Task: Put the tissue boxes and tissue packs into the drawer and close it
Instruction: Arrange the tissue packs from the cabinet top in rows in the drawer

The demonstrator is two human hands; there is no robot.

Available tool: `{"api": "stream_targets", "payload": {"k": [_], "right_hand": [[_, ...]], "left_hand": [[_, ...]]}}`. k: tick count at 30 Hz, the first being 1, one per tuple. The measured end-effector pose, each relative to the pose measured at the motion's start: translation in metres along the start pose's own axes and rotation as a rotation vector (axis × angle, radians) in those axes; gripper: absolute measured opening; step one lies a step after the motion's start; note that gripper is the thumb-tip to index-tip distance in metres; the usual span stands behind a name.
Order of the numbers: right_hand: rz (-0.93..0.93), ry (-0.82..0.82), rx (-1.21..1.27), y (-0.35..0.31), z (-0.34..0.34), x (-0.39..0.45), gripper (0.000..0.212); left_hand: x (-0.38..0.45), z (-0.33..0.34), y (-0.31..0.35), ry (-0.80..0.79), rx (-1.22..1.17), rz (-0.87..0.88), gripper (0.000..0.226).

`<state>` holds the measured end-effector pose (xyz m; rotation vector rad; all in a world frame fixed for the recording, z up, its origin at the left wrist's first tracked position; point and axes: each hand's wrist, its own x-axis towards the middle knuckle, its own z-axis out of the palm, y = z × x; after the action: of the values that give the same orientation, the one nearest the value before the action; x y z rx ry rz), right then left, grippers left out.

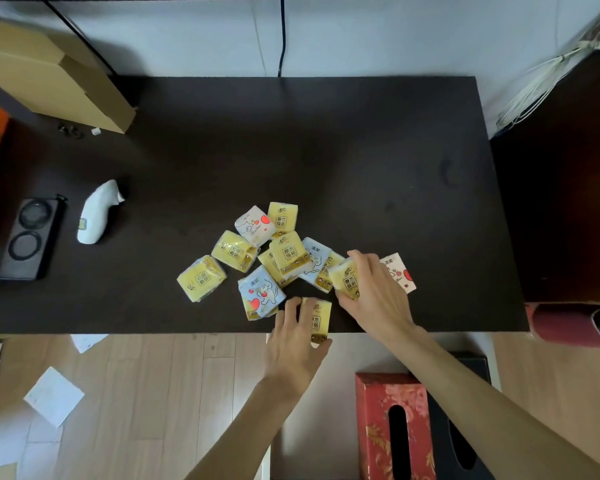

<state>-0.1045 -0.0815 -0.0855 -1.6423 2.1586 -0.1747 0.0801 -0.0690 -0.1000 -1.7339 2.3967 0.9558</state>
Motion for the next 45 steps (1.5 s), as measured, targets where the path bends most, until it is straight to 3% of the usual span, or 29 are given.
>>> {"api": "stream_targets", "payload": {"k": [7, 11, 16, 24, 28, 32, 36, 41, 45], "right_hand": [[0.039, 0.102, 0.288, 0.015, -0.006, -0.049, 0.064], [0.078, 0.044, 0.39, 0.022, 0.0, -0.116, 0.059], [0.077, -0.111, 0.336, 0.028, 0.043, -0.152, 0.06], [-0.011, -0.177, 0.082, 0.035, 0.122, -0.108, 0.054], [-0.025, -0.264, -0.001, 0.043, 0.138, -0.103, 0.064], [-0.139, -0.222, 0.01, 0.049, 0.126, -0.112, 0.077], [-0.244, -0.277, -0.12, 0.051, 0.124, -0.109, 0.096], [-0.37, -0.186, -0.44, 0.05, 0.136, -0.102, 0.072], [-0.342, -0.262, -0.339, 0.049, 0.141, -0.097, 0.059]], "left_hand": [[-0.009, 0.005, -0.001, 0.012, -0.115, 0.018, 0.084], [-0.048, 0.016, -0.01, 0.009, -0.2, 0.016, 0.085], [-0.083, 0.054, -0.026, -0.049, -0.177, -0.053, 0.079], [-0.058, 0.113, -0.043, -0.029, -0.036, -0.074, 0.062], [-0.055, 0.13, -0.05, -0.038, 0.034, -0.049, 0.068], [-0.058, 0.126, -0.053, -0.041, 0.138, 0.012, 0.088], [-0.047, 0.122, -0.067, 0.052, 0.456, 0.251, 0.101], [-0.025, 0.12, -0.084, 0.063, 0.616, 0.483, 0.08], [-0.019, 0.115, -0.09, 0.136, 0.603, 0.608, 0.079]]}}
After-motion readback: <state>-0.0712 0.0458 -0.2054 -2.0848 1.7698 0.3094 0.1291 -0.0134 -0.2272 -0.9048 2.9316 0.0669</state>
